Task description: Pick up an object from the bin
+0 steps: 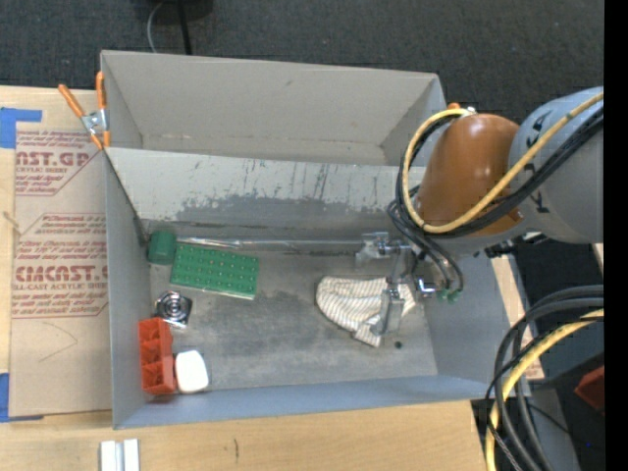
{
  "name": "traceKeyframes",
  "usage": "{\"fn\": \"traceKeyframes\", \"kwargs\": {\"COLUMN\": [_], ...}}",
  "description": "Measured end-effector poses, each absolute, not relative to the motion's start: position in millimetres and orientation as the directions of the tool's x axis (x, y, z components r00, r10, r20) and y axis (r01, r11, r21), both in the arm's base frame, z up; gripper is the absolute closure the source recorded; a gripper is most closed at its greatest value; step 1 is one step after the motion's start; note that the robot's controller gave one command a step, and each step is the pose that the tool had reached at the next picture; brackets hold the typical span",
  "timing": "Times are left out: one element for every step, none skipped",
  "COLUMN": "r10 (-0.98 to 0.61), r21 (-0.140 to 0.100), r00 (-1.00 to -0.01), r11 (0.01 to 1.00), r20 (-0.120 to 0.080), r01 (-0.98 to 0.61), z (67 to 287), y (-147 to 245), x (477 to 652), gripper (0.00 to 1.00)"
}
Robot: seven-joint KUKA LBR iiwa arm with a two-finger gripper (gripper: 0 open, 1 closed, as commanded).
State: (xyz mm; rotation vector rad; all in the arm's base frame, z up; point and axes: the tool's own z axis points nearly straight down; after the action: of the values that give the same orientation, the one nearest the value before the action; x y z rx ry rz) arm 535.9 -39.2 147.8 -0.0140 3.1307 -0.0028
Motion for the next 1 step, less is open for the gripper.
{"fn": "traceKeyframes", "kwargs": {"r10": [-0.016], "r21": [0.0], "r00": [-1.0], "r11": [1.0], "r20": [-0.003], "r01": [-0.016], "z": [105.9], "y": [-35.0], "x": [531.0], "gripper": [0.0]}}
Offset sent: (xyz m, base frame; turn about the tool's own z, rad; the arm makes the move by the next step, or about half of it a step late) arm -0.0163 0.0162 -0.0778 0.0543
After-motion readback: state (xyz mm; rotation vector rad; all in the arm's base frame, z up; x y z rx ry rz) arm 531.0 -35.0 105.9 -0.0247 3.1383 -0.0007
